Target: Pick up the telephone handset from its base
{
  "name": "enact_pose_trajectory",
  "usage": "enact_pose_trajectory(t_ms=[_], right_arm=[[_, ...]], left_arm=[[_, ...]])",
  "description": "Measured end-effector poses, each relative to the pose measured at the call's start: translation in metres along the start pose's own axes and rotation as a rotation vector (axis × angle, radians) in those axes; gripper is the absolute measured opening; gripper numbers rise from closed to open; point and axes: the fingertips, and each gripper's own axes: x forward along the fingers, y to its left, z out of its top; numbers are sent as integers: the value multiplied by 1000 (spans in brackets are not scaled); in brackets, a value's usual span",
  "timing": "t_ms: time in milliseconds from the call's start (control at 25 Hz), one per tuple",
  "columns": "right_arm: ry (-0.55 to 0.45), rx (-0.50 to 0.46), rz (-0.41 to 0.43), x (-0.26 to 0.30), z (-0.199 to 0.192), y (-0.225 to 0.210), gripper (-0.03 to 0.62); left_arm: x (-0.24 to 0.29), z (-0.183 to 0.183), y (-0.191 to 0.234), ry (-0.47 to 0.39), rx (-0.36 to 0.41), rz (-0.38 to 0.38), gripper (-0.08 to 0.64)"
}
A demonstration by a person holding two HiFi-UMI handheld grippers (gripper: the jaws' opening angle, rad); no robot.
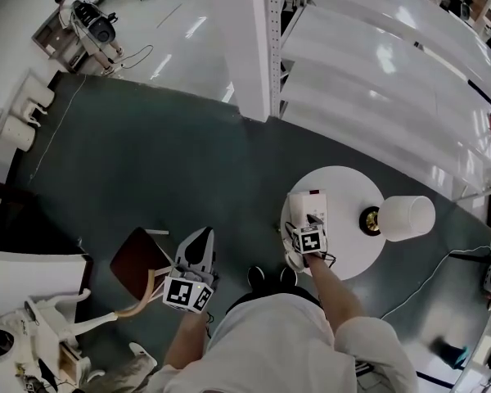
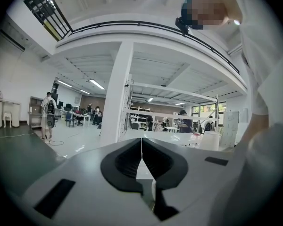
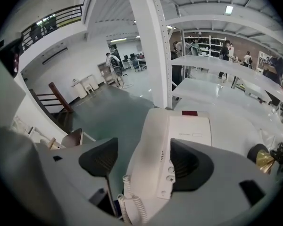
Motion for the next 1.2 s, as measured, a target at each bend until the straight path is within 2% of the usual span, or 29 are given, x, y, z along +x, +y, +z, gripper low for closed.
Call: enact_pose_trajectory(t_ms=[640,760,840,1200], right_arm=[[128,3,-48,29,-21,-8,350],[130,-10,-64,35,-19,-10,339],[120,-17,-82,39,-19,-15,302],[142,-4,-106,40,-22,-11,282]], left_arm=[[-11,-13,8,45,-24,32,20],[-11,-15,11,49,-24,36,20],[-9,-17,11,53,-26,36,20],[-5,-17,14,51,-30,37,20]])
